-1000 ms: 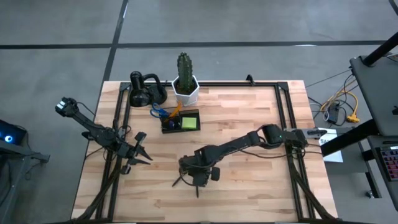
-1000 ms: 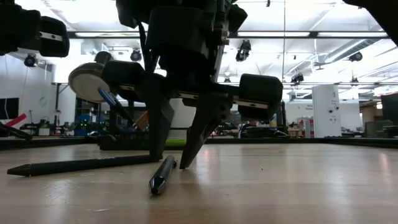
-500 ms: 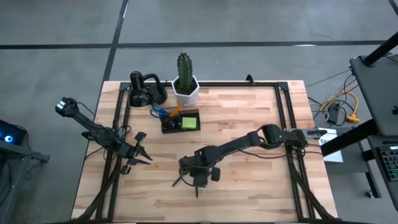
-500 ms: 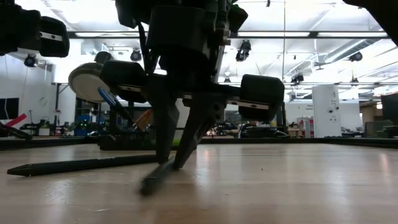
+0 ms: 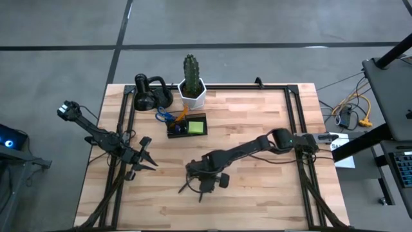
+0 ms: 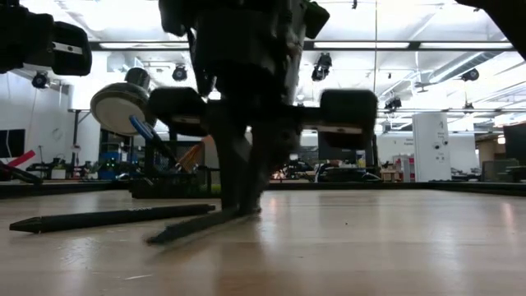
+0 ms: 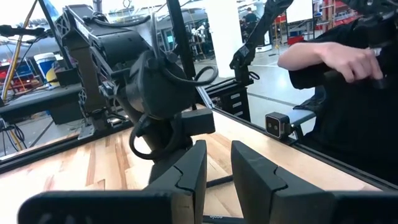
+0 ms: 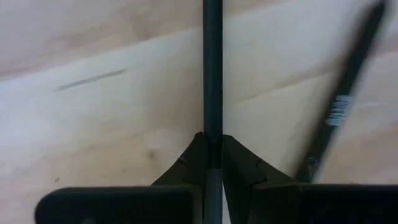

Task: Pick and place office supplies into organizer
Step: Put the right black pen into the black desk organizer

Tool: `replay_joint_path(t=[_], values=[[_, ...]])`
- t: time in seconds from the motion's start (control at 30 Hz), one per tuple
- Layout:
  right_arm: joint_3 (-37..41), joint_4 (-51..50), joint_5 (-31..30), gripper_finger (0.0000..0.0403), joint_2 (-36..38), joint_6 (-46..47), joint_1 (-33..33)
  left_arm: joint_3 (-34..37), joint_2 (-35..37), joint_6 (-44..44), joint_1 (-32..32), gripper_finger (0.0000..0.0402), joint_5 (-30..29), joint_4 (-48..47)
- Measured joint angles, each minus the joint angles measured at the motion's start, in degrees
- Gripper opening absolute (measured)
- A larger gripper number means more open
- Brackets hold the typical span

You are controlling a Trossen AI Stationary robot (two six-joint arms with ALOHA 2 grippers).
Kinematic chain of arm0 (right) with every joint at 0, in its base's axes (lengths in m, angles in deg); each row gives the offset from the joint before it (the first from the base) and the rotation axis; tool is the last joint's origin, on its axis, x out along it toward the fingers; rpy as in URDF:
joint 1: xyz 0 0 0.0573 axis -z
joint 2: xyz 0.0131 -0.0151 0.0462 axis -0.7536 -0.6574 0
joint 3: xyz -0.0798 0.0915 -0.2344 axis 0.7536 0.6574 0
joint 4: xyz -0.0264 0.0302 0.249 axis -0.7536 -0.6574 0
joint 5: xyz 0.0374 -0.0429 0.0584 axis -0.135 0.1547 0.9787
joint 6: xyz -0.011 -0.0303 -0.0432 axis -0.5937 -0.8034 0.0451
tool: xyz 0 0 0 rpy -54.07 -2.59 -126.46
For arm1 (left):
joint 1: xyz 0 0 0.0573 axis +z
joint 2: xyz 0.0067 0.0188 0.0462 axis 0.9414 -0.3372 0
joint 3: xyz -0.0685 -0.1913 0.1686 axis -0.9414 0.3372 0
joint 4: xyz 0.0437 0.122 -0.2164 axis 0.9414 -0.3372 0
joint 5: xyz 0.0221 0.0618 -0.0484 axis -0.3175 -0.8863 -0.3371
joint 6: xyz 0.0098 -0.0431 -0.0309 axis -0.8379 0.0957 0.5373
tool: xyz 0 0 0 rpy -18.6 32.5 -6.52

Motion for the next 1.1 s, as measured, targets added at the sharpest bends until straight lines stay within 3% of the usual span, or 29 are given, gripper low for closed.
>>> replay_joint_path(t=[0.4, 0.63, 0.93, 1.1], values=[[-0.85, 1.16, -1.63, 0.0014, 6.14, 7.78, 0.96, 0.00, 0.09, 0.00, 0.01, 0.0059, 0.01, 0.02], [-0.85, 8.14, -2.33, 0.0013, 7.96, 19.56, 4.54, 0.00, 0.13, 0.00, 0.00, 0.0059, 0.00, 0.08], [-0.63, 14.33, -2.89, 0.0013, 8.02, 27.23, 8.30, 0.00, 0.17, 0.00, 0.00, 0.0059, 0.00, 0.13], [-0.59, 16.72, -7.32, 0.0013, 8.22, 31.08, 9.00, 0.00, 0.16, 0.00, 0.02, 0.0059, 0.00, 0.34]])
